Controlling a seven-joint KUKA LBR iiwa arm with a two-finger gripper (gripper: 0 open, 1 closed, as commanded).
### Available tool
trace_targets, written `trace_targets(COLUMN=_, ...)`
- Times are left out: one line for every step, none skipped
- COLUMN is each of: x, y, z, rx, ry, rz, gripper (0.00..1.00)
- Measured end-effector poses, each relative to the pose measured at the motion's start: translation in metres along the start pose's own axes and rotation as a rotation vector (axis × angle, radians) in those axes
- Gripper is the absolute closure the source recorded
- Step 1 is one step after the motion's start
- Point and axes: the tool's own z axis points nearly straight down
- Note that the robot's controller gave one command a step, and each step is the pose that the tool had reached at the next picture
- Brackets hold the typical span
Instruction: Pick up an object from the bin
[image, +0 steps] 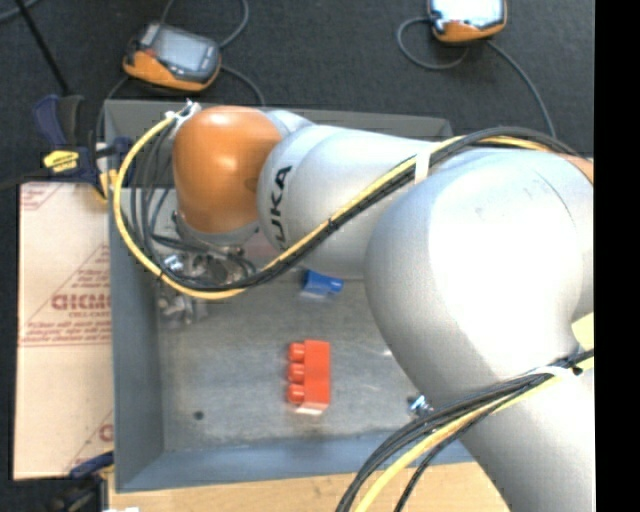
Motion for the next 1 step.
trace_targets(x=-0.0039, y=-0.0018, z=-0.0771, rx=0.003, ry=-0.003, rz=0.003, gripper=1.00)
